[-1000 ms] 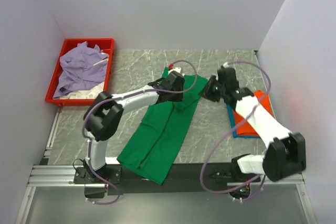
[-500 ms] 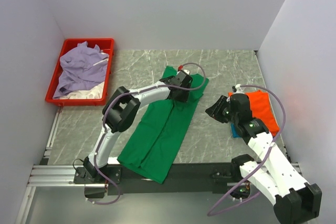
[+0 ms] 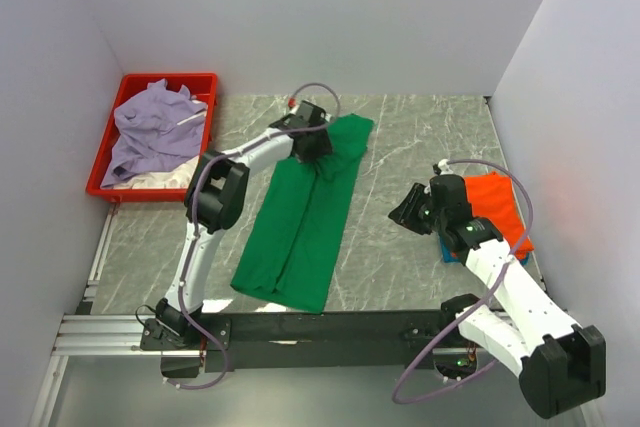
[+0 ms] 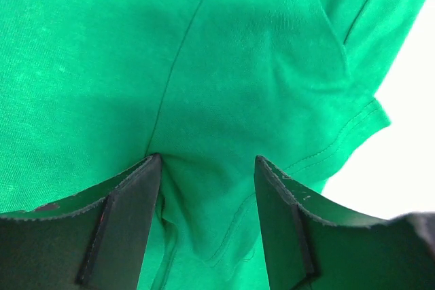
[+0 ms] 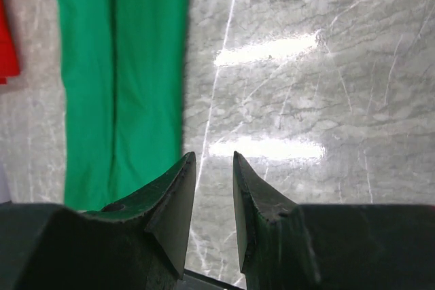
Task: Fold and stack the t-shirts
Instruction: Fold the tshirt
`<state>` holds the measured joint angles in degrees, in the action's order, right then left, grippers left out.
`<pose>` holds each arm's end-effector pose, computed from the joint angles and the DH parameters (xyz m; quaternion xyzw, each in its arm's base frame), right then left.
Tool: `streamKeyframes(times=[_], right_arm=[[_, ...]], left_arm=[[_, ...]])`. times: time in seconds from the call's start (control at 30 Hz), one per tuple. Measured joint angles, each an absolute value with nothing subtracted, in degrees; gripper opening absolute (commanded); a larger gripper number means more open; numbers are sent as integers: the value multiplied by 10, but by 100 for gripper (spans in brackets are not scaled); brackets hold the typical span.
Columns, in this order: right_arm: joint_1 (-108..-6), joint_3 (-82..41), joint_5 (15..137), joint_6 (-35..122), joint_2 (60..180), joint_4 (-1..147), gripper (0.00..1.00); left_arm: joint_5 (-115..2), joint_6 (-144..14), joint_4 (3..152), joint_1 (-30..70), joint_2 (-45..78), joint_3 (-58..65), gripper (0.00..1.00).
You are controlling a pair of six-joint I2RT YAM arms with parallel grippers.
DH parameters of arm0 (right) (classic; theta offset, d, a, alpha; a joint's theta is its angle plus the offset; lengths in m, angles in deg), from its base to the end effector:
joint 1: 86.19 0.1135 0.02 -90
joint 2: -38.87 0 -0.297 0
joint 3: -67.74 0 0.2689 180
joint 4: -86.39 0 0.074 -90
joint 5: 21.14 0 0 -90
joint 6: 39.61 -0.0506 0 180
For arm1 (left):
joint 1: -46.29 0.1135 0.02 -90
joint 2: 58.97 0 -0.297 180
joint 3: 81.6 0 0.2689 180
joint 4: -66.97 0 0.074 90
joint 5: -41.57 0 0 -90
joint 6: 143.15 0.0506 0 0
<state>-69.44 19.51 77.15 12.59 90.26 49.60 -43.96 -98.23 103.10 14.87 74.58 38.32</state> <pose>0.1878 0.0641 0.2511 0.1350 0.8941 0.2516 0.3450 0.4854 -0.2919 0.1704 -0.1249 0.9300 -0.1840 0.2926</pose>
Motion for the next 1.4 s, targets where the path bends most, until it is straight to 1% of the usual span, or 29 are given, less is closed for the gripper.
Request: streamKeyframes(times=[0.2, 0.4, 0.53, 0.63, 0.73, 0.9, 0.97, 1.0, 1.03, 1.13, 1.27, 1.4], right_arm=[[-695, 190, 776, 143, 952, 506, 36], [-694, 176, 788, 160, 996, 516, 36], [-694, 170, 802, 164, 1015, 526, 36], [-684, 170, 810, 162, 1017, 532, 36], [-643, 172, 805, 150, 1017, 541, 36], [-543, 231, 798, 92, 1001, 587, 36], [-500, 270, 793, 57, 990, 606, 36], [-482, 285, 791, 42, 987, 612, 36], [-459, 298, 786, 24, 986, 619, 36], [-391, 320, 765, -26, 987, 638, 36], [-317, 328, 738, -87, 992, 675, 36], [-272, 347, 714, -143, 1011, 725, 38]], left_arm=[[-458, -1036, 1026, 206, 778, 432, 66], [-477, -1079, 1004, 223, 779, 432, 74], [-493, -1079, 976, 223, 776, 419, 77], [-501, -1074, 959, 223, 743, 369, 77], [-506, -1067, 937, 223, 670, 275, 76], [-503, -1064, 913, 222, 468, 63, 74], [-495, -1066, 897, 222, 366, -31, 71], [-491, -1067, 899, 222, 332, -62, 70], [-484, -1069, 886, 220, 286, -106, 66], [-457, -1077, 881, 218, 184, -217, 63], [-415, -1091, 920, 215, 72, -342, 61], [-374, -1114, 969, 212, -49, -430, 61]])
